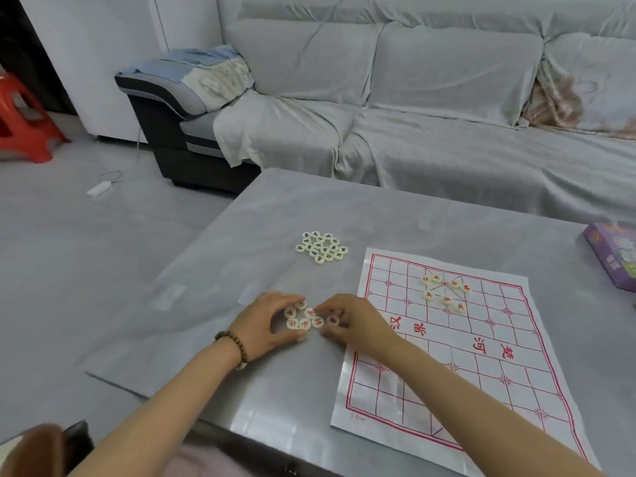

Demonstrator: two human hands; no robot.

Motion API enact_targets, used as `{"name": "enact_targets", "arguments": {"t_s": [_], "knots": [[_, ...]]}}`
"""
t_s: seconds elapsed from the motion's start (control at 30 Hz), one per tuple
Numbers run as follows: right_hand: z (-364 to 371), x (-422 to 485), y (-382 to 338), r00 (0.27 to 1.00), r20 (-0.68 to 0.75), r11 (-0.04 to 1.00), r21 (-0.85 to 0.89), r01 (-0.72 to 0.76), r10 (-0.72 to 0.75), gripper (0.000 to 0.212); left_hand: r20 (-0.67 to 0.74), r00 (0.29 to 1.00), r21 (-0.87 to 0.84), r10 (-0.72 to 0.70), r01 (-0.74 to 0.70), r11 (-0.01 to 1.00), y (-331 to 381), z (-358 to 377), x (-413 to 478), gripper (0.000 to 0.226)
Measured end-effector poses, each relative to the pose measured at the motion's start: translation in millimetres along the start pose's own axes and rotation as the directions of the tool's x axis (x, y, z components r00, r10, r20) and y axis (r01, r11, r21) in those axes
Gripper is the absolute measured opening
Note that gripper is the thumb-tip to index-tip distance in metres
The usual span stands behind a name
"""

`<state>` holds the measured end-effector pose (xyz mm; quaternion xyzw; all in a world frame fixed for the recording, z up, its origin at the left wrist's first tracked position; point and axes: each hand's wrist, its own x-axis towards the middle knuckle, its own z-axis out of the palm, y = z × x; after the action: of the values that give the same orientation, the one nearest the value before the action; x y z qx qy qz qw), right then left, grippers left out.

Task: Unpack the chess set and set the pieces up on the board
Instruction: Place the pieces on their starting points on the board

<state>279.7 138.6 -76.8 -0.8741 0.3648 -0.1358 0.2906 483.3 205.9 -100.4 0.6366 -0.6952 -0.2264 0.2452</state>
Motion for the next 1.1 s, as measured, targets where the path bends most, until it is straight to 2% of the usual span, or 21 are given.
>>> {"name": "enact_targets", "arguments": {"t_s": [0.17, 0.3, 0.5, 0.77, 1.1], "knots": [[12.7, -3.5, -4.2, 0.999, -0.049, 0.999, 0.047, -0.014, 0.016, 0.025, -0.037, 0.999, -0.039, 0.014, -0.015, 0.999, 0.0, -7.1, -16.0, 0.071], [17.4, -1.9, -6.0, 0.995, -0.078, 0.993, 0.111, -0.048, 0.056, 0.022, -0.049, 0.999, -0.013, 0.021, -0.022, 1.000, -1.2, -9.0, -24.5, 0.068], [18.7, -2.0, -5.9, 0.992, -0.101, 0.983, 0.178, -0.054, 0.073, 0.020, -0.052, 0.999, -0.029, -0.015, 0.013, 0.999, -1.4, -5.3, -16.1, 0.039], [16.8, -1.9, -1.7, 0.990, -0.113, 0.986, 0.153, -0.060, 0.078, 0.015, -0.095, 0.994, -0.049, -0.063, 0.058, 0.997, 4.7, -3.0, -7.4, 0.031], [14.7, -3.8, 2.9, 0.981, -0.182, 0.978, 0.206, -0.026, 0.065, 0.015, -0.214, 0.968, -0.220, -0.132, 0.084, 0.972, 14.1, 2.5, -8.9, 0.022]]}}
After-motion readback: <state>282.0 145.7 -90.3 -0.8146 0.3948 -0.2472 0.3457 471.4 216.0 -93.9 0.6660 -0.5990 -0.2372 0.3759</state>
